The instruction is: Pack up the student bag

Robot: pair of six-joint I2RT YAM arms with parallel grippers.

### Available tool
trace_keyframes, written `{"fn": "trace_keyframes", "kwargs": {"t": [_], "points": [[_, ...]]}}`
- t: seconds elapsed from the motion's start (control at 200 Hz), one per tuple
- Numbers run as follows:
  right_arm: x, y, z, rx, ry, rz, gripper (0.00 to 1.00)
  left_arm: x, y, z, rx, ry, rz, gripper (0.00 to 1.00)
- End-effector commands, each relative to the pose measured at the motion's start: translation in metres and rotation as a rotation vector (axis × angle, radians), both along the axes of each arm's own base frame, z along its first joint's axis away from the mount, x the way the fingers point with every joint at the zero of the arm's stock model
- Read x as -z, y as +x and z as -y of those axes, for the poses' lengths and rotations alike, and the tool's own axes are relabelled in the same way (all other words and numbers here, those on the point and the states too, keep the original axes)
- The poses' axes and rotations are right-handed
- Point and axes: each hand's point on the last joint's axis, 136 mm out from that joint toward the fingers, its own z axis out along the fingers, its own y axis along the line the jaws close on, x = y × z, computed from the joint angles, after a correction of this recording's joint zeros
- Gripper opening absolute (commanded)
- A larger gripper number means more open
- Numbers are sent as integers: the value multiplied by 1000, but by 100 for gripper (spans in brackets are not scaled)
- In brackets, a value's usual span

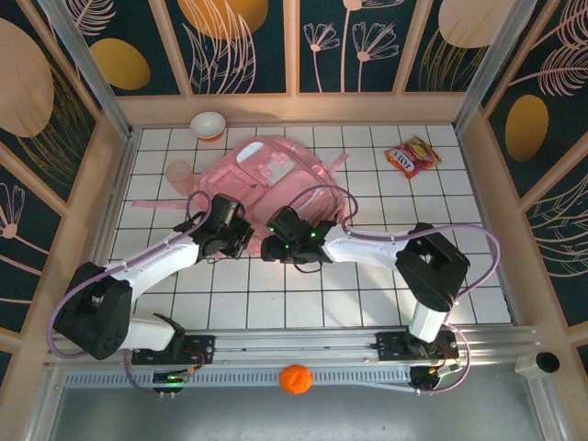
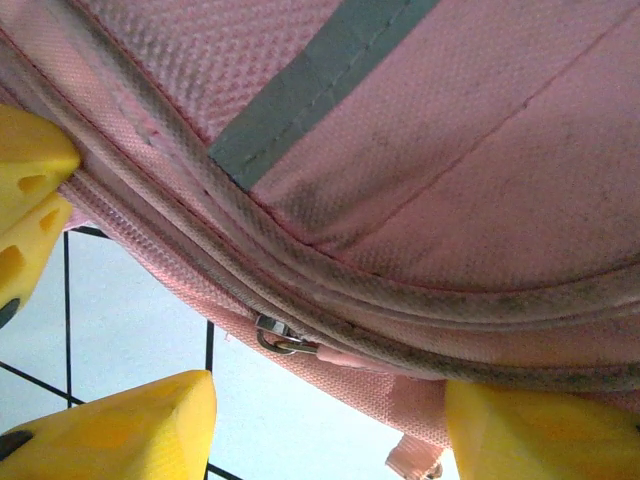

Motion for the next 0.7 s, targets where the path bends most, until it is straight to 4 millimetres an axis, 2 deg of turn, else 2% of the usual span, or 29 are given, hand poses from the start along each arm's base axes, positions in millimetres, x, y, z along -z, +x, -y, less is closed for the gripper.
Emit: {"fn": "trace_keyframes", "kwargs": {"t": [0.0,0.075,0.145,0.24,0.36,0.47,0.696], "points": [[15,-3,8,20,-66,-21,62,-4,-5,8,29,-29,2,0],[19,-8,2,0,-33,-37,59,-4,-5,9,33,-30,3,0],[14,-3,-6,-11,4,-6,55,-4,-5,11,37,-33,3,0],[-4,11,-17,-24,65,65,51,-5,-5,12,38,-33,7,0],[-34,24,-26,-28,158,164,53,-4,-5,11,39,-32,6,0],[-58,30,-24,-13,246,257,55,-4,-5,11,37,-30,7,0],[-92,21,-15,-36,455,362,46,-3,-6,11,38,-29,8,0]]}}
